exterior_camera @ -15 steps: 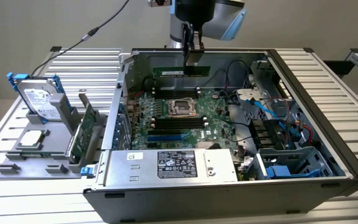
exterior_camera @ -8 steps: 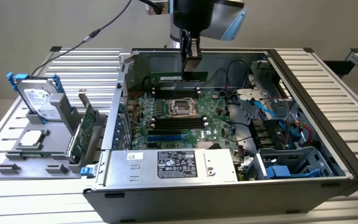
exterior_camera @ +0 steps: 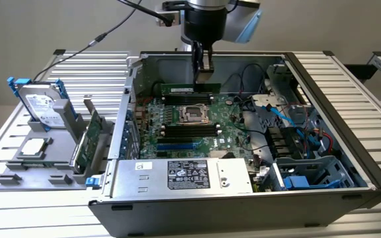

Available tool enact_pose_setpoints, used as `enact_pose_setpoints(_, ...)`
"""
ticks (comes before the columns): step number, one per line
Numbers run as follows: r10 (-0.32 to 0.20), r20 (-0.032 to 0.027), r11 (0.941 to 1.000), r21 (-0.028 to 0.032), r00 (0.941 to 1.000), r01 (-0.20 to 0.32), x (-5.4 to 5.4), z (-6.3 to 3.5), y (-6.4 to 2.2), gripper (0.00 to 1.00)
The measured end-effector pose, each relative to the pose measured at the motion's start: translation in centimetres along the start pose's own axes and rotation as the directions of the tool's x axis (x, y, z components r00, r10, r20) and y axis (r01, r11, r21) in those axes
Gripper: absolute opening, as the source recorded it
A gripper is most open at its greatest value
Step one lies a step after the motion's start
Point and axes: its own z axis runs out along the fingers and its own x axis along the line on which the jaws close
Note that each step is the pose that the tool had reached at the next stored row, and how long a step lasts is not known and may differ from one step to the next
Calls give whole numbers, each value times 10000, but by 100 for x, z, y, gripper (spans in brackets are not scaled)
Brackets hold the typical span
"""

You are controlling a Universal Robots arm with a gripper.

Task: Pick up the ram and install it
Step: 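Insert the ram into the slot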

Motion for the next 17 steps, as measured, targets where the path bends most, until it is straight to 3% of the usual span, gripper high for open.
enact_pose_setpoints(8,-2,1,10000,-10,10000,2,133,151,-25,14)
enact_pose_setpoints(17,-81,1,10000,-25,10000,81,131,314,-66,14)
